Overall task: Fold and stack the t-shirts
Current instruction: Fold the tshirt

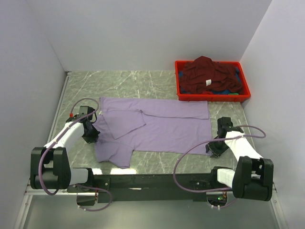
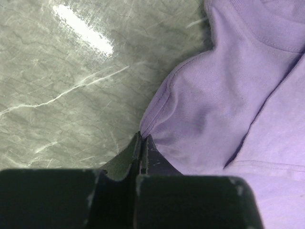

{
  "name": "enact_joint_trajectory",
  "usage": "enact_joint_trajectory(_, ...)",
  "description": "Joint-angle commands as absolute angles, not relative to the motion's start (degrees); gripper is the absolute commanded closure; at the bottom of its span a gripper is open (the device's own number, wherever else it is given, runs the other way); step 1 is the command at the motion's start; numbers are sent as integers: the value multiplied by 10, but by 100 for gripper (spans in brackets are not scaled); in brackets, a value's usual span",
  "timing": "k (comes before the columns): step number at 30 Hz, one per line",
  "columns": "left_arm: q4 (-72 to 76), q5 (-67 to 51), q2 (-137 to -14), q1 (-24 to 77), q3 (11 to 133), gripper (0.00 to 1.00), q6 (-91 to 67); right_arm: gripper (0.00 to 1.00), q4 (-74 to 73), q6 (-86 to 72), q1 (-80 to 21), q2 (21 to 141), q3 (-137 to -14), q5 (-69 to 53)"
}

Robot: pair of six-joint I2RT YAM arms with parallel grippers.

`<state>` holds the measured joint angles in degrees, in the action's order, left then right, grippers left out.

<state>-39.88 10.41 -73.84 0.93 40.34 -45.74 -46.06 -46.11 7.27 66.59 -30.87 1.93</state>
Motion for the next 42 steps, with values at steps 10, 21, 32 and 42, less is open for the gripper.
enact_joint_trajectory(10, -422, 112, -729, 8, 427, 100, -458, 100, -471, -482, 79, 650, -315, 37)
enact_joint_trajectory(21, -480, 111, -716, 9, 488, 100, -438, 100, -519, -468, 79, 627, -388, 9)
enact_joint_trajectory(32, -484, 129, -785, 7, 597, 100, -408, 100, -475, -414, 79, 669, -474, 39)
enact_joint_trajectory(42, -463, 118, -922, 4, 714, 100, -380, 100, -416, -397, 77, 764, -537, 62)
